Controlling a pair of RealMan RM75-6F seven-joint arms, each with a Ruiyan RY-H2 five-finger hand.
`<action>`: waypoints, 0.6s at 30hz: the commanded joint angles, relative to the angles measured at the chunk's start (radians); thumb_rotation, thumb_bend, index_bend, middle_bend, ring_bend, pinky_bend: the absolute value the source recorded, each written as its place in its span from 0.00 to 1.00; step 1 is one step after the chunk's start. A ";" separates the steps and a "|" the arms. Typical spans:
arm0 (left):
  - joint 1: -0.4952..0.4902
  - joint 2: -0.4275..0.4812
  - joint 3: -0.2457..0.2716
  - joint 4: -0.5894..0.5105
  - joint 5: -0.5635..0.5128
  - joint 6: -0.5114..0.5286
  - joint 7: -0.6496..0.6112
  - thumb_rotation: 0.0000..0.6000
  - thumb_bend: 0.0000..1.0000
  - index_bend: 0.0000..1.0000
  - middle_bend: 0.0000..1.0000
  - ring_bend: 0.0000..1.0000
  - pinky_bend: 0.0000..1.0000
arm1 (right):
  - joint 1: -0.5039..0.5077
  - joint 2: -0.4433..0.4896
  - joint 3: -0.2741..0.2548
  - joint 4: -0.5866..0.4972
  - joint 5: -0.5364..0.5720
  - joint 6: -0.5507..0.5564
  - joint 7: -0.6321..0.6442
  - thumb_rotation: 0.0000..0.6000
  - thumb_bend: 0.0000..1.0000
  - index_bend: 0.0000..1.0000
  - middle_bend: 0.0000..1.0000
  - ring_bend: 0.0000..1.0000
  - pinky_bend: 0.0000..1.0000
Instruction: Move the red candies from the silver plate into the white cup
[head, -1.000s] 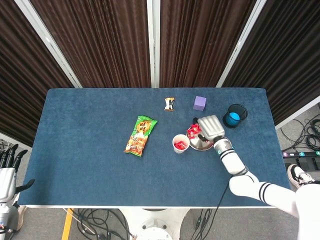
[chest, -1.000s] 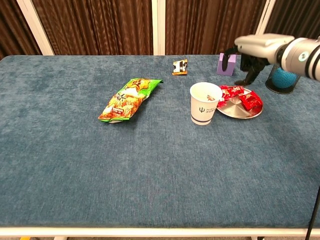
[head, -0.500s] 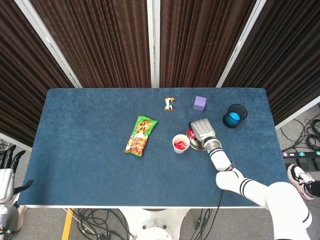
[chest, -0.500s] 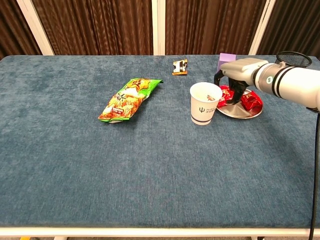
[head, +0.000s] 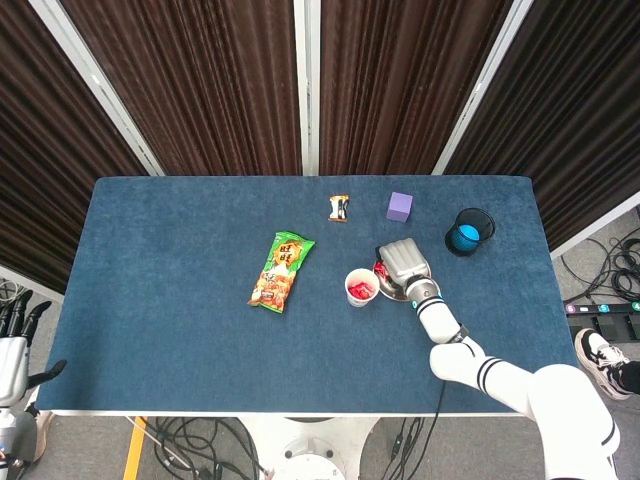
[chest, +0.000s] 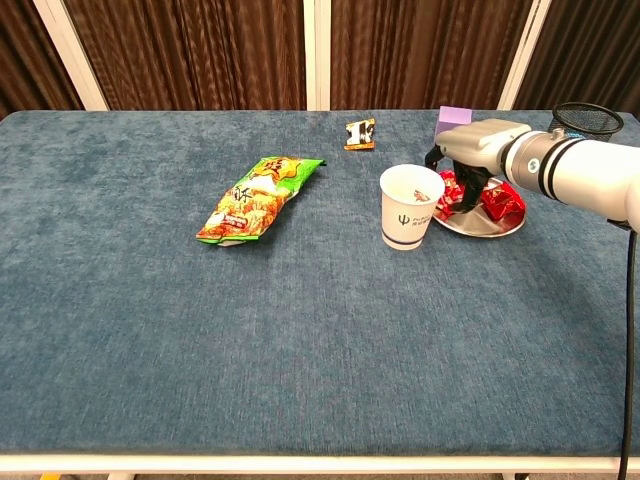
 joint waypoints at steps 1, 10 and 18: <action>-0.001 -0.001 0.000 0.002 0.000 -0.001 -0.002 1.00 0.00 0.21 0.12 0.10 0.12 | -0.001 -0.002 0.001 0.002 0.003 0.000 -0.003 1.00 0.23 0.43 0.99 0.94 1.00; -0.002 -0.004 -0.001 0.012 -0.001 -0.005 -0.008 1.00 0.00 0.21 0.12 0.10 0.12 | 0.004 -0.013 0.003 0.012 0.006 -0.004 -0.016 1.00 0.23 0.50 0.99 0.94 1.00; -0.004 -0.006 -0.003 0.014 0.002 -0.005 -0.011 1.00 0.00 0.21 0.12 0.10 0.12 | -0.012 0.022 0.016 -0.042 -0.011 0.031 0.002 1.00 0.32 0.57 0.99 0.94 1.00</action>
